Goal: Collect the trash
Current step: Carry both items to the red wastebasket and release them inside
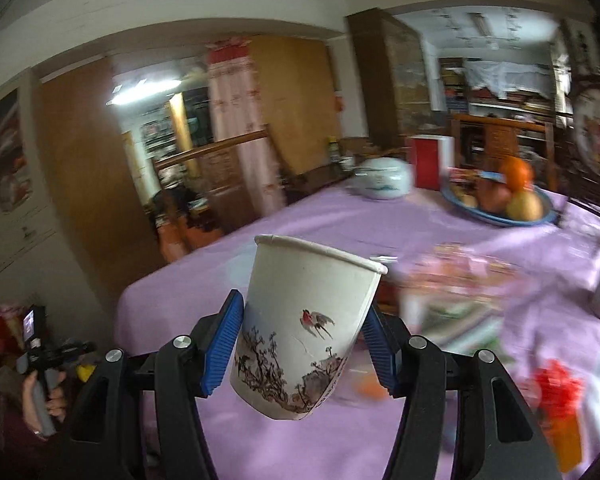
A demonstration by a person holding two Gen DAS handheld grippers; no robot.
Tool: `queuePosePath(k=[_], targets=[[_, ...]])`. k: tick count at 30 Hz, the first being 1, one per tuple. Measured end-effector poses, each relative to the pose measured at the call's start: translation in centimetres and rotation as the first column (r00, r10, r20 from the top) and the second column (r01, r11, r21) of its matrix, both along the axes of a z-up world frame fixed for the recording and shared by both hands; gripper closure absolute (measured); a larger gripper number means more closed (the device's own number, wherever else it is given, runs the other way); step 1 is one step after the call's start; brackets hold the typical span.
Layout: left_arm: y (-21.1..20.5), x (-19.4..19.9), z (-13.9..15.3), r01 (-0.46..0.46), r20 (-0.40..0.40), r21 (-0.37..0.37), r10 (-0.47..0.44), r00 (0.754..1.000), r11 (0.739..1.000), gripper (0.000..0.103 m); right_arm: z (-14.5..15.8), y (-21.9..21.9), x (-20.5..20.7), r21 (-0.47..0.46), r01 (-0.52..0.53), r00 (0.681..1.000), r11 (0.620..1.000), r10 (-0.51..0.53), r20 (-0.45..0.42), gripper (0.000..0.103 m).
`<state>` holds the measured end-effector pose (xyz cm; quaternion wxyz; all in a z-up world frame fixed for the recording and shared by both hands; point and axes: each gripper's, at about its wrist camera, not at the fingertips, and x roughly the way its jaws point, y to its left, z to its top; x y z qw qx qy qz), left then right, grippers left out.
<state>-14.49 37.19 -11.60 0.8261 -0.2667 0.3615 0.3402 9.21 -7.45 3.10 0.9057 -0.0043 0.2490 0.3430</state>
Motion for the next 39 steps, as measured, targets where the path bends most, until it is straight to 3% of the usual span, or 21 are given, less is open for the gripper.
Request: queuePosePath(k=[2,5,6,8,10,13,15,16,20,23,28,34,35,36,39], targets=[[0.9,-1.0,0.2,-0.007,0.030,-0.008,0.007,1.000,1.000,0.012,-0.1,2.9,-0.8,-0.013,-0.066,0.998,0.998,0.066,-0.006,0.045],[1.7,-1.9,-1.0,0.071,0.125,-0.151,-0.053,0.991,0.986,0.014,-0.4,7.4,-2.3,-0.050,-0.163,0.987,0.985,0.163,-0.009,0.045],[1.4,-1.9,-1.6,0.106,0.149,-0.192,-0.078,0.986,0.976,0.020,-0.5,8.6,-2.7,-0.055,-0.190,0.982,0.980,0.190,-0.009,0.045],[-0.7,-0.4,-2.5,0.174,0.105,-0.199,-0.156,0.982,0.965,0.039,-0.8,10.7,-3.3,-0.055,-0.231,0.973,0.972,0.230,-0.022,0.045],[-1.5,-0.2,-3.2,0.177,0.070,-0.171,-0.167,0.983,0.969,0.040,-1.2,12.7,-3.6,-0.058,-0.268,0.963,0.962,0.264,-0.057,0.045],[0.2,-2.2,-3.2,0.131,0.110,-0.206,-0.110,0.988,0.970,0.036,-1.7,14.7,-4.1,-0.066,-0.309,0.948,0.949,0.302,-0.098,0.045],[2.3,-3.8,-3.0,0.057,0.122,-0.203,-0.032,0.992,0.978,0.019,-2.2,16.1,-4.8,-0.079,-0.339,0.937,0.938,0.329,-0.114,0.045],[4.0,-5.1,-2.7,-0.003,0.121,-0.198,0.027,0.992,0.980,0.017,-2.5,16.8,-5.3,-0.090,-0.352,0.933,0.932,0.341,-0.118,0.045],[8.9,-10.5,-1.6,-0.157,0.144,-0.196,0.187,0.972,0.968,0.016,-4.0,19.6,-6.4,-0.123,-0.398,0.913,0.909,0.379,-0.151,0.045],[11.1,-13.0,-1.0,-0.233,0.135,-0.172,0.257,0.957,0.957,0.016,-5.2,22.1,-7.1,-0.141,-0.438,0.892,0.888,0.409,-0.190,0.045],[12.6,-14.6,-1.4,-0.270,0.116,-0.148,0.288,0.951,0.951,0.014,-6.8,27.4,-9.3,-0.158,-0.534,0.836,0.831,0.490,-0.247,0.045],[12.9,-13.8,-2.7,-0.278,0.057,-0.095,0.284,0.957,0.956,0.012,-8.3,33.8,-12.9,-0.208,-0.631,0.770,0.747,0.570,-0.287,0.043],[12.9,-13.7,-2.7,-0.282,0.050,-0.081,0.287,0.957,0.956,0.011,-8.7,34.9,-13.3,-0.212,-0.651,0.753,0.729,0.583,-0.304,0.038],[12.9,-13.9,-2.5,-0.288,0.041,-0.061,0.290,0.956,0.956,0.011,-9.1,35.6,-13.6,-0.217,-0.655,0.749,0.723,0.586,-0.310,0.032],[12.9,-13.9,-2.3,-0.298,0.037,-0.030,0.299,0.953,0.954,0.009,-9.3,37.0,-14.7,-0.245,-0.647,0.758,0.722,0.578,-0.301,0.029]])
